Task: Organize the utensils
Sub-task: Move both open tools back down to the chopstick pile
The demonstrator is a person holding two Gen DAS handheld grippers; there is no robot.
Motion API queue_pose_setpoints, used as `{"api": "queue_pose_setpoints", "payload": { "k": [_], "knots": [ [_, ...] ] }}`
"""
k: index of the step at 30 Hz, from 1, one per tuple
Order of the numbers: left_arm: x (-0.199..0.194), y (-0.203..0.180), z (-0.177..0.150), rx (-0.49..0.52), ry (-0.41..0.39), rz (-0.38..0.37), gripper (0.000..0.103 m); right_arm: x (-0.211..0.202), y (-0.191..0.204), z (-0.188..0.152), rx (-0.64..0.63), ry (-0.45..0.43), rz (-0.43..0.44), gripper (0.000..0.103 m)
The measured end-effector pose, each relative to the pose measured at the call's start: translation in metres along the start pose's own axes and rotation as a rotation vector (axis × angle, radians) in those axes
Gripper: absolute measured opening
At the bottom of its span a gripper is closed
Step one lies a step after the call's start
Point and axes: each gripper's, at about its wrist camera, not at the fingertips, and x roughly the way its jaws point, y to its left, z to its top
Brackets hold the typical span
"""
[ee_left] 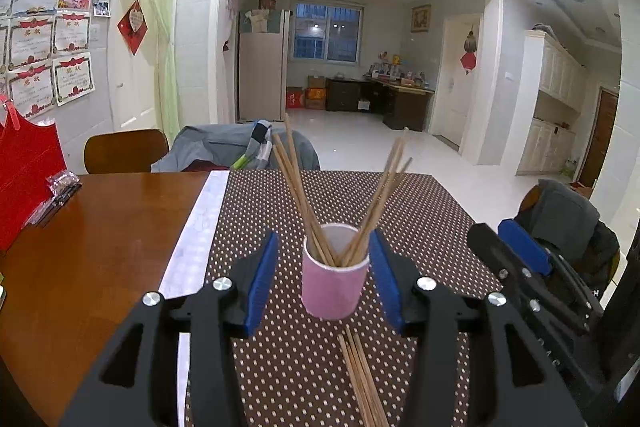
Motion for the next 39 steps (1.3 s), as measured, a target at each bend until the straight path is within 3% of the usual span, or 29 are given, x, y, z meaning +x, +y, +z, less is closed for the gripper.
{"api": "queue_pose_setpoints", "payload": {
  "k": [14, 27, 39],
  "knots": [
    [-0.010, -0.015, -0.047, 0.007, 0.118, -0.024, 0.048, -0.033, -0.015, -0.035, 0.030, 0.113, -0.024, 0.058],
    [0.041, -0.014, -0.105, -0.029, 0.368, -0.025, 0.048, -0.014, -0.038, -0.089, 0.043, 0.405, -0.071, 0.060],
    [0.078, -0.025, -0.148, 0.078, 0.500, 0.051, 0.048, -0.003, -0.044, -0.114, 0.053, 0.524, -0.050, 0.062]
  ]
}}
